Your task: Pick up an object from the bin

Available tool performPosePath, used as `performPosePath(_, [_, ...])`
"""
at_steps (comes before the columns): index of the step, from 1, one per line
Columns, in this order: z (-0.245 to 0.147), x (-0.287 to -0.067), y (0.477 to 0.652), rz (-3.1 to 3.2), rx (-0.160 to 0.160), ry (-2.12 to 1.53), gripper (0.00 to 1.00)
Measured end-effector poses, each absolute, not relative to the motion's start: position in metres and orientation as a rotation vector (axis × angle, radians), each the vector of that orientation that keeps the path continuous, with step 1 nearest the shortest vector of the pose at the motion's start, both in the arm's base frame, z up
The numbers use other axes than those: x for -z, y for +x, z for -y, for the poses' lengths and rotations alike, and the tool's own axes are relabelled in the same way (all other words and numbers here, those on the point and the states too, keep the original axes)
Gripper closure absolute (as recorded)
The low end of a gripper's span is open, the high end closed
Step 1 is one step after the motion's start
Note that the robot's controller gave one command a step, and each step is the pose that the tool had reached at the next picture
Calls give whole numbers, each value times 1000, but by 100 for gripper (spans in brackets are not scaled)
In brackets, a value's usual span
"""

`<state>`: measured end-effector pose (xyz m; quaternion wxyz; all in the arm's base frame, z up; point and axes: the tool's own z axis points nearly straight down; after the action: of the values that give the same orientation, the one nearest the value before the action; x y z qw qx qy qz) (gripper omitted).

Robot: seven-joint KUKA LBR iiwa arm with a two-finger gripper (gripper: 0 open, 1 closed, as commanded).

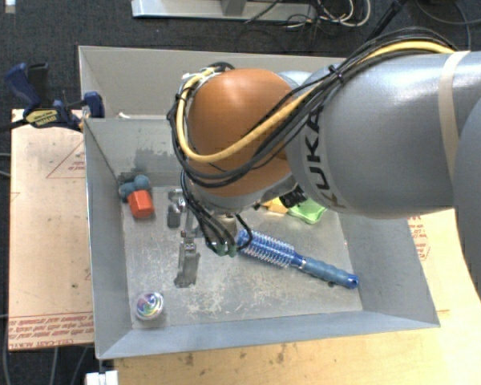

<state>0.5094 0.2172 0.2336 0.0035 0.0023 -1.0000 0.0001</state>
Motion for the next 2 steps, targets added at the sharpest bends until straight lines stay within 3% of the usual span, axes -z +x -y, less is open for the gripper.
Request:
performPosePath(1, [-243,-179,485,3135,-1,20,0])
performPosePath(2, [-223,-84,505,3092,-1,534,0])
